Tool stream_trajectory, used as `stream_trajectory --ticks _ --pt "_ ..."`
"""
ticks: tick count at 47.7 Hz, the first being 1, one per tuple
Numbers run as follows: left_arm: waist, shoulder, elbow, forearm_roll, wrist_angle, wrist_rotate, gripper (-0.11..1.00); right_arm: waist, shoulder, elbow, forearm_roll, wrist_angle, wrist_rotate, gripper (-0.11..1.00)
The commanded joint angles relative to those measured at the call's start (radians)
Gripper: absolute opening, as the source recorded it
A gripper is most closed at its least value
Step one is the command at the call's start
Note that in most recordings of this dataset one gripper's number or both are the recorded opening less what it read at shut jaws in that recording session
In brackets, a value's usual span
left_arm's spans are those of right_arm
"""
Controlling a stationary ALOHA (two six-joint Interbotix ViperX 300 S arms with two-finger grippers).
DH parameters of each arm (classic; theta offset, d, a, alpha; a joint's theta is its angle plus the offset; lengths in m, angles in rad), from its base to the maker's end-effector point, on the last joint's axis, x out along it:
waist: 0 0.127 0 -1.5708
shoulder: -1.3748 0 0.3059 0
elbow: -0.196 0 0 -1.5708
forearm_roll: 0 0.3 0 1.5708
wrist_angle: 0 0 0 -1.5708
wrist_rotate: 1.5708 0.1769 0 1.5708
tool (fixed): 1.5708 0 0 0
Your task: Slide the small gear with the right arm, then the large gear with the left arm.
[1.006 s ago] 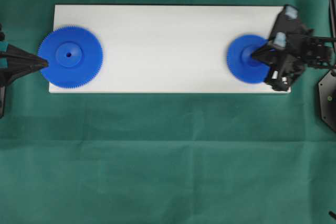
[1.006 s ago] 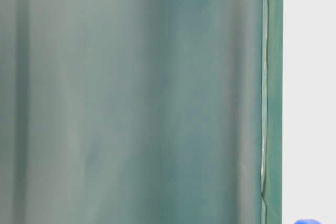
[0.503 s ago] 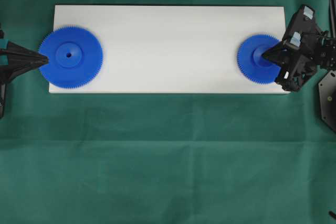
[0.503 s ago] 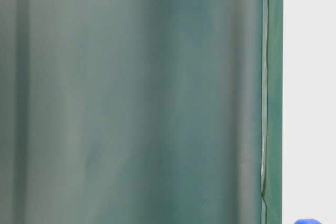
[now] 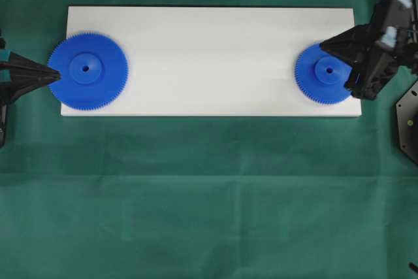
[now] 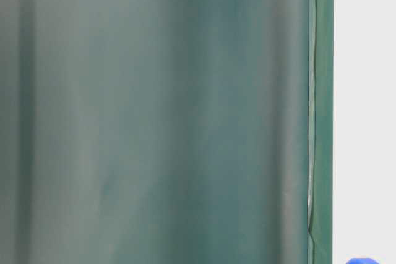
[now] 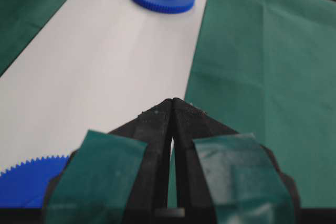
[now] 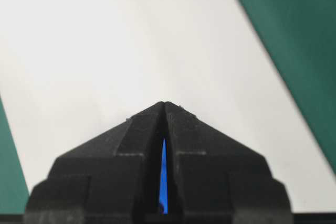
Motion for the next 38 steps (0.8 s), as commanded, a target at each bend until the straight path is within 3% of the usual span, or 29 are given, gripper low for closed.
stream_trajectory --ticks 1,11,28,38 --pt "0.002 0.014 -0.011 -0.002 -0.008 -0.002 0.0 -0.003 -0.046 -0.006 -0.005 -0.026 0.0 0.5" --pt "0.032 0.012 -0.002 -0.002 -0.003 -0.003 0.0 -0.003 -0.106 0.037 -0.005 -0.041 0.003 0.5" --pt "0.164 0.014 0.031 -0.002 -0.003 -0.003 0.0 -0.003 -0.14 0.067 -0.005 -0.061 0.005 0.5" --pt "0.175 0.021 0.029 -0.002 0.041 0.0 0.0 -0.005 -0.14 0.071 -0.005 -0.061 0.005 0.5"
